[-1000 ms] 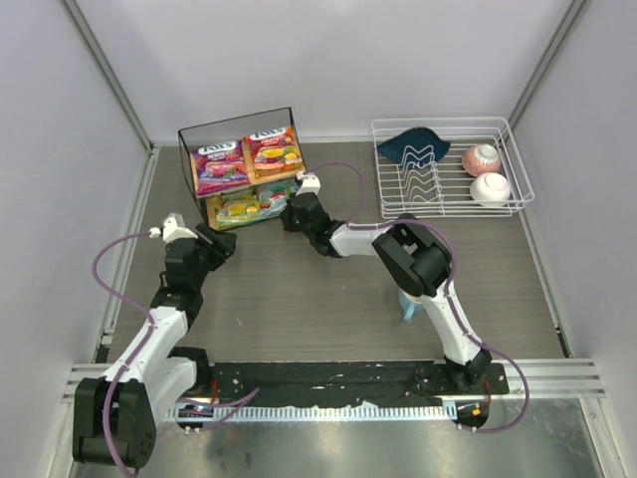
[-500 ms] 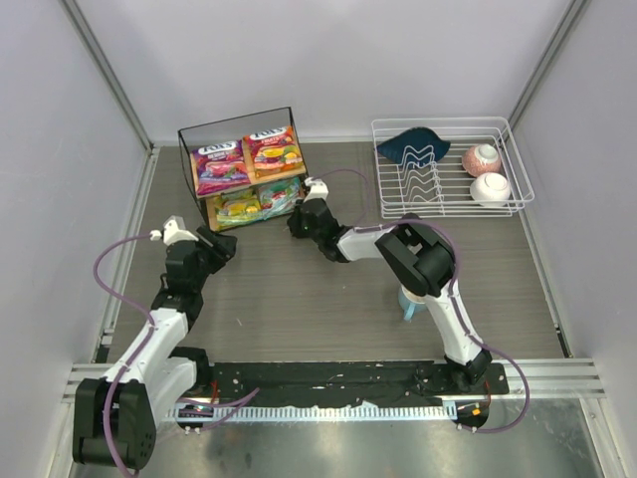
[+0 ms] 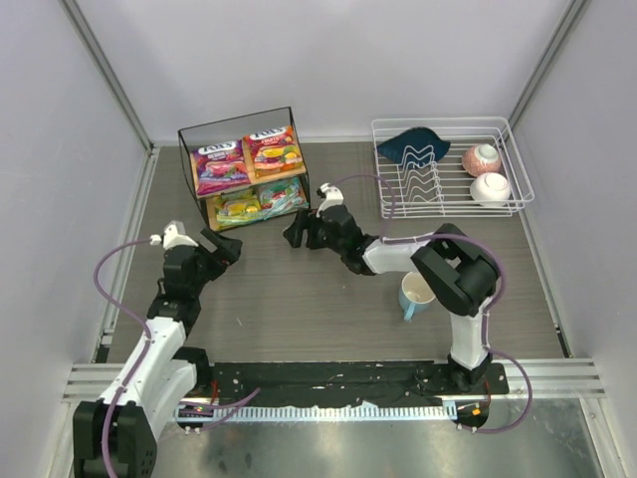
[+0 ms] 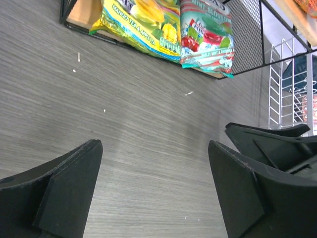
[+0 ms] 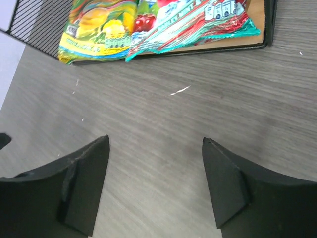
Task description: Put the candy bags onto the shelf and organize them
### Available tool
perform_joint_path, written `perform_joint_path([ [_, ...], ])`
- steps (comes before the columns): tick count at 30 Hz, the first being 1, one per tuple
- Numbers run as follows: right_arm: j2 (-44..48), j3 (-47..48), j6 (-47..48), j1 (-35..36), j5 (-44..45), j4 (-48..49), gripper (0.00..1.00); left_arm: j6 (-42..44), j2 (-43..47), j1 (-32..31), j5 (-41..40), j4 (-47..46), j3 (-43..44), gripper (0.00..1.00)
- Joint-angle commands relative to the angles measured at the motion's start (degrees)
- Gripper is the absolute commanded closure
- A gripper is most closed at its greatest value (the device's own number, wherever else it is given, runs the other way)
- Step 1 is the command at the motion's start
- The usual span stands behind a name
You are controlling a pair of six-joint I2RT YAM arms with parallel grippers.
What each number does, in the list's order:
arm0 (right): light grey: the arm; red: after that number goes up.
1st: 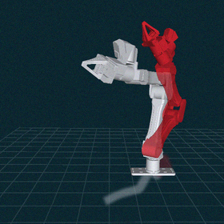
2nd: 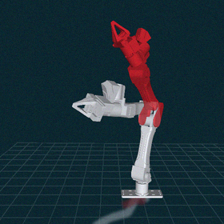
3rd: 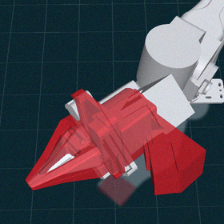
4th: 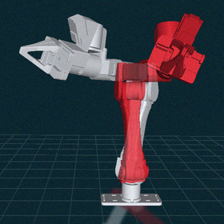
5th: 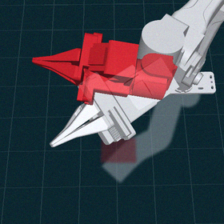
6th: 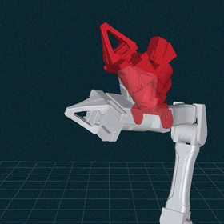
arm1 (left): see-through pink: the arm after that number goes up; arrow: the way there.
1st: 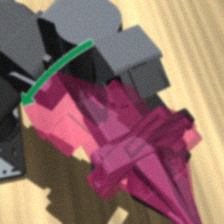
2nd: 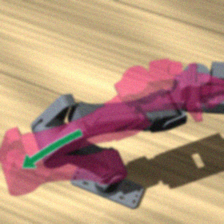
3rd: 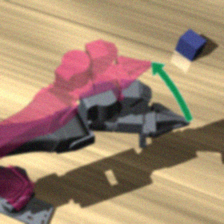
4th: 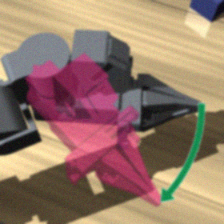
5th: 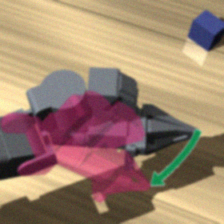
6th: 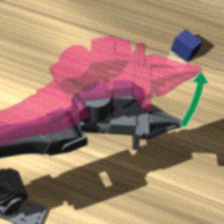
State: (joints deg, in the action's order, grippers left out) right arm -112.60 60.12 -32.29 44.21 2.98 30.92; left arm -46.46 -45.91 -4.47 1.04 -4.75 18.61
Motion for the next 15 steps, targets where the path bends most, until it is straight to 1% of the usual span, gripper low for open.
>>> perform_joint_path([
  [1, 9.4, -2.8, 1.9, 0.9, -2.2, -3.1, 0.18, -2.0, 2.5, 0.1, 3.5, 7.3, 4.1, 0.04],
  [2, 10.9, -3.5, 2.3, 1.0, -2.2, -4.0, 0.17, -2.3, 2.8, 0.1, 4.3, 8.3, 4.8, 0.00],
  [3, 14.1, -5.1, 2.8, 1.0, -2.2, -4.8, 0.16, -2.6, 2.8, 0.2, 5.5, 9.3, 6.2, 0.00],
  [5, 17.4, -6.8, 4.1, 1.1, -1.9, -7.4, 0.15, -3.0, 2.8, 0.1, 6.0, 13.4, 7.8, 0.00],
  [6, 19.4, -8.6, 4.4, 1.1, -1.8, -8.3, 0.14, -3.0, 2.7, 0.1, 6.1, 14.9, 10.3, 0.00],
  [7, 23.0, -9.5, 4.9, 1.1, -1.4, -10.2, 0.14, -2.7, 2.6, 0.1, 6.3, 18.1, 11.4, 0.00],
  [8, 25.0, -10.5, 5.4, 1.1, 0.0, -11.5, 0.13, -1.2, 2.7, 0.1, 6.8, 19.5, 12.9, 0.00],
  [9, 27.0, -12.5, 5.7, 1.1, 0.9, -12.7, 0.10, -0.5, 3.1, 0.2, 7.2, 21.1, 14.3, 0.00],
  [10, 30.7, -13.4, 5.7, 1.1, 1.6, -15.1, 0.10, 0.0, 3.5, 0.1, 7.6, 23.9, 17.0, 0.01],
  [13, 36.5, -17.5, 6.4, 1.1, 4.5, -18.4, 0.10, 2.0, 6.4, 0.2, 7.8, 28.1, 20.0, 0.00],
  [15, 42.8, -20.6, 6.1, 1.1, 6.6, -21.4, 0.10, 3.9, 8.3, 0.2, 7.1, 30.7, 22.8, 0.00],
])
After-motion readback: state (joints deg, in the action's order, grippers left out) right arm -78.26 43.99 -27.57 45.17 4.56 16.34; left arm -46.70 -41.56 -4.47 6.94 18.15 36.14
